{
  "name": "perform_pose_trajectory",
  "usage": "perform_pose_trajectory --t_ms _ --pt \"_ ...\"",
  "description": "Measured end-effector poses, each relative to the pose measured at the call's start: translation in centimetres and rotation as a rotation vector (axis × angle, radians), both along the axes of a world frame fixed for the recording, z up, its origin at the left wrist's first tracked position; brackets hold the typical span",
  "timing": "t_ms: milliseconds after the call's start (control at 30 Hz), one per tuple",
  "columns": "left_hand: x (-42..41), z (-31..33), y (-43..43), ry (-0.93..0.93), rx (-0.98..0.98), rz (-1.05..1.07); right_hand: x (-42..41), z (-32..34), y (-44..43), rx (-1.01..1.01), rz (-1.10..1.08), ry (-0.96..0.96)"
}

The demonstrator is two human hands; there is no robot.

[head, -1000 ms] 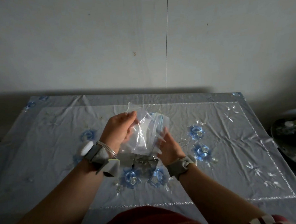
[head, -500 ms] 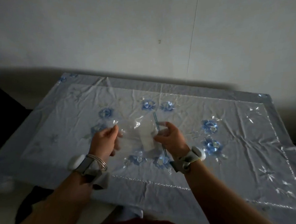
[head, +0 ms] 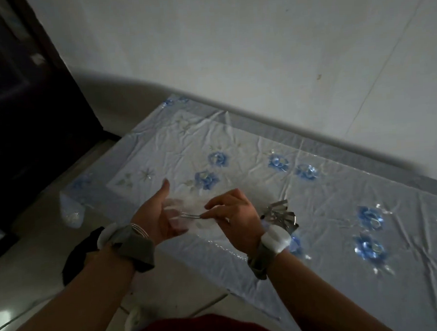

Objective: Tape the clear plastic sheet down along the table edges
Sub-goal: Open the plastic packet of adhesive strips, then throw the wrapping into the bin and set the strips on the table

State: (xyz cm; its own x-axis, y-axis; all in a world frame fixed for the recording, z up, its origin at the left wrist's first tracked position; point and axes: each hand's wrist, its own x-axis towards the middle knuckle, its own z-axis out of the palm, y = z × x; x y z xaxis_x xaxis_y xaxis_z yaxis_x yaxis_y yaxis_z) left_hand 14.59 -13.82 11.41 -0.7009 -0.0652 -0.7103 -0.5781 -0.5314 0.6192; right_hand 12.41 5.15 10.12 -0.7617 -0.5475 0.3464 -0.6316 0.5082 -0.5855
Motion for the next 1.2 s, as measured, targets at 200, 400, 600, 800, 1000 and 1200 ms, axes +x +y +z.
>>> perform_pose_trajectory --t_ms 200,400,600,800,1000,1200 --pt "-0.3 -1.7 -9.0 0.088 -0.446 0.026 -0.9 -1.5 -8.6 -0.029 0.051 -0.082" --pt "1.0 -4.3 -24.9 0.035 -0.435 0.202 -0.2 -4.9 -23.1 0.024 0.091 -0.228" --pt "6.0 -10.8 -38.7 -0.206 -0.411 0.307 0.6 -10.3 -39.5 0.185 0.275 -0.479" --pt "9.2 -20.1 -42.2 -0.373 -0.155 0.48 3.1 -18.5 -45.1 0.237 0.128 -1.136" --pt "10.4 -32.4 -43.0 -0.576 0.025 0.507 3.7 -30.2 -45.0 0.555 0.083 -1.132" --pt "10.7 -46.1 -44.2 -0.749 -0.272 0.255 1.0 -42.8 -48.0 0.562 -0.031 -1.266"
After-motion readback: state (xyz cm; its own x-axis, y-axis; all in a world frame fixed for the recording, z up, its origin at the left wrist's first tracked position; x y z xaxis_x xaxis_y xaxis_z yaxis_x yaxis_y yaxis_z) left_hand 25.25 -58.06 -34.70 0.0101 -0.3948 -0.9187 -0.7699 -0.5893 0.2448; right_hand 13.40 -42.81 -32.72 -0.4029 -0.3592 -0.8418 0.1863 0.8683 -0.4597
